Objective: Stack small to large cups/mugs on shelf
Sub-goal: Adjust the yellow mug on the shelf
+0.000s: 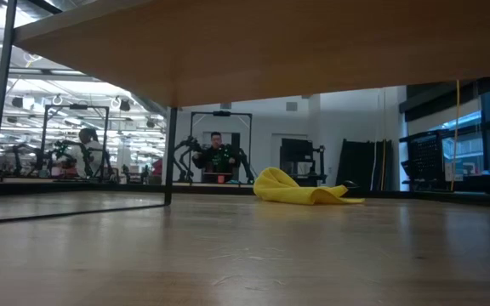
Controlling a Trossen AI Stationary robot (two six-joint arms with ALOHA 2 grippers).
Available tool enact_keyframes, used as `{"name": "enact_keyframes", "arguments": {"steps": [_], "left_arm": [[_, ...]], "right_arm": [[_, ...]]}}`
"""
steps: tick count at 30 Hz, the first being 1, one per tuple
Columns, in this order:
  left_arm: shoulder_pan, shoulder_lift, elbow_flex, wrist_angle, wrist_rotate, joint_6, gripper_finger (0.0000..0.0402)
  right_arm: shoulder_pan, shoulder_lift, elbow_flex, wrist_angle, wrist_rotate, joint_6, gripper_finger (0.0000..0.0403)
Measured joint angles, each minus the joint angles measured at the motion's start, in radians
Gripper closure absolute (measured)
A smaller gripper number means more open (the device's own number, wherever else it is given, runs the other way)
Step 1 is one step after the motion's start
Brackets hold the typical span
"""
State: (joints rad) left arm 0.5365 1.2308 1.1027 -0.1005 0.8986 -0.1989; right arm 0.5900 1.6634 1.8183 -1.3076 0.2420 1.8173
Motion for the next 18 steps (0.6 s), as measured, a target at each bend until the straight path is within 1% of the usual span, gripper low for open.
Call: {"name": "enact_keyframes", "arguments": {"steps": [6, 14, 18], "left_arm": [[0.000, 0.000, 0.000, 0.000, 0.000, 0.000, 0.0308], [0.000, 0.000, 0.000, 0.000, -0.002, -0.001, 0.0308], [0.000, 0.000, 0.000, 0.000, -0.022, -0.001, 0.0308]], "right_arm": [[0.000, 0.000, 0.000, -0.117, 0.000, 0.064, 0.0357], [-0.012, 0.001, 0.000, -0.191, -0.008, 0.063, 0.0357], [-0.037, 0.001, -0.001, -0.205, -0.002, 0.034, 0.0357]]}}
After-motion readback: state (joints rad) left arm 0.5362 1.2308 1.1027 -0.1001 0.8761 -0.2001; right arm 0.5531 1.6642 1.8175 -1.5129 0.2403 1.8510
